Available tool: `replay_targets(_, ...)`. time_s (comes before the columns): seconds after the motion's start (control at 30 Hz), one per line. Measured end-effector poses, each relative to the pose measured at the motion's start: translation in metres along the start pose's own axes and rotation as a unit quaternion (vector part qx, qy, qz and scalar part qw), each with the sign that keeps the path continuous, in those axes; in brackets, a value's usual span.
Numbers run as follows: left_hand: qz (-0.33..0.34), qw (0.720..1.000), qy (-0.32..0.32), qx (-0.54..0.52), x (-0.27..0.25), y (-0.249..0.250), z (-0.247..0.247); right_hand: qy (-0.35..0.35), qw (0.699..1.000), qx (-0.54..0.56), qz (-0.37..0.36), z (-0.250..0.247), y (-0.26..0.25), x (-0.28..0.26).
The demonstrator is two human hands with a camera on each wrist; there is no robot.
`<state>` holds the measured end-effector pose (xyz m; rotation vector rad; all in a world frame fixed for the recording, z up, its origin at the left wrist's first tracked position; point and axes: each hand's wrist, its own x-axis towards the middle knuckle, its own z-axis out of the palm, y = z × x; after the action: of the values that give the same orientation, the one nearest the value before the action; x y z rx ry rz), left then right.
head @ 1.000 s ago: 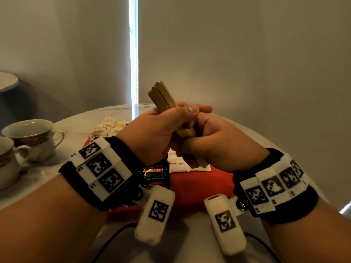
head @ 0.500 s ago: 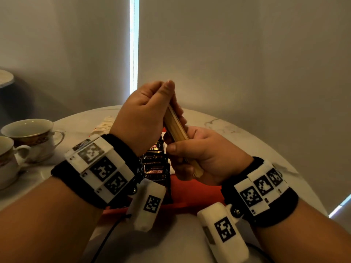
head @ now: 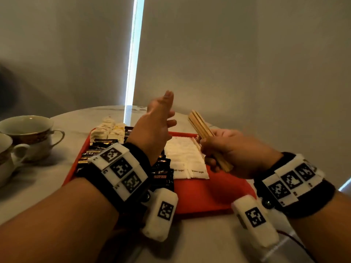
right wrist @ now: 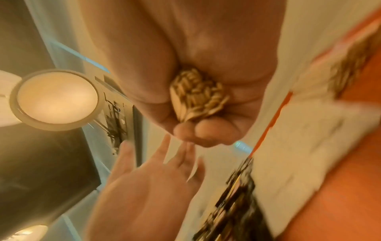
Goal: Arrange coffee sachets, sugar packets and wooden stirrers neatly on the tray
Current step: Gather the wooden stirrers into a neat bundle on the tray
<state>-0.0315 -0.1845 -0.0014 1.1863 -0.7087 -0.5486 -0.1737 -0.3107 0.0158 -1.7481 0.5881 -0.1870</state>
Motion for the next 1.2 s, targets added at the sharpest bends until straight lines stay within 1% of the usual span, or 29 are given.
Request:
replay_targets(0.03,-0.011,1.000,0.011,-0.012,0.001,0.000,-0.001,0.047,0.998,-0.040,0.022,-0.012,-0.003,0.005)
replay_targets(0.1,-0.019,1.000,0.021,-0.009,0.003,-0.001,0.000,0.122,0.984,-0.116,0.066,-0.033,-0.005,0.018)
replay_targets(0.2,-0.035,0.999,0.024,-0.008,0.002,-0.003,0.002,0.184,0.949,-0.222,0.132,-0.053,0.000,0.048)
replay_targets(0.3,-0.038,0.999,0.024,-0.007,0.002,-0.006,0.003,0.193,0.895,-0.365,0.170,-0.056,0.004,0.075)
replay_targets(0.4,-0.043,0.999,0.022,-0.005,0.002,-0.006,0.005,0.193,0.835,-0.487,0.169,-0.047,0.006,0.093)
replay_targets(0.57,-0.051,0.998,0.018,-0.012,0.003,-0.008,0.006,0.171,0.766,-0.592,0.182,-0.039,0.016,0.114)
replay_targets(0.67,-0.057,0.998,0.015,-0.013,0.004,-0.008,0.007,0.165,0.754,-0.612,0.175,-0.041,0.017,0.122)
replay_targets(0.7,-0.057,0.998,0.014,-0.014,0.004,-0.008,0.007,0.163,0.764,-0.599,0.173,-0.044,0.019,0.124)
replay_targets(0.77,-0.059,0.998,0.009,-0.010,0.005,-0.008,0.007,0.180,0.809,-0.536,0.161,-0.050,0.023,0.127)
replay_targets(0.8,-0.059,0.998,0.007,-0.010,0.005,-0.008,0.007,0.188,0.820,-0.517,0.156,-0.051,0.024,0.127)
replay_targets(0.87,-0.061,0.998,0.006,-0.013,0.005,-0.008,0.007,0.193,0.828,-0.504,0.152,-0.051,0.025,0.128)
replay_targets(1.0,-0.060,0.998,0.011,-0.012,0.006,-0.008,0.007,0.193,0.826,-0.508,0.152,-0.048,0.028,0.129)
replay_targets(1.07,-0.065,0.998,0.011,-0.018,0.006,-0.007,0.007,0.195,0.820,-0.517,0.152,-0.047,0.028,0.130)
replay_targets(1.1,-0.068,0.997,0.009,-0.019,0.005,-0.007,0.007,0.193,0.813,-0.526,0.156,-0.046,0.027,0.130)
replay_targets(1.2,-0.072,0.997,0.009,-0.022,0.005,-0.008,0.008,0.186,0.771,-0.584,0.173,-0.038,0.023,0.129)
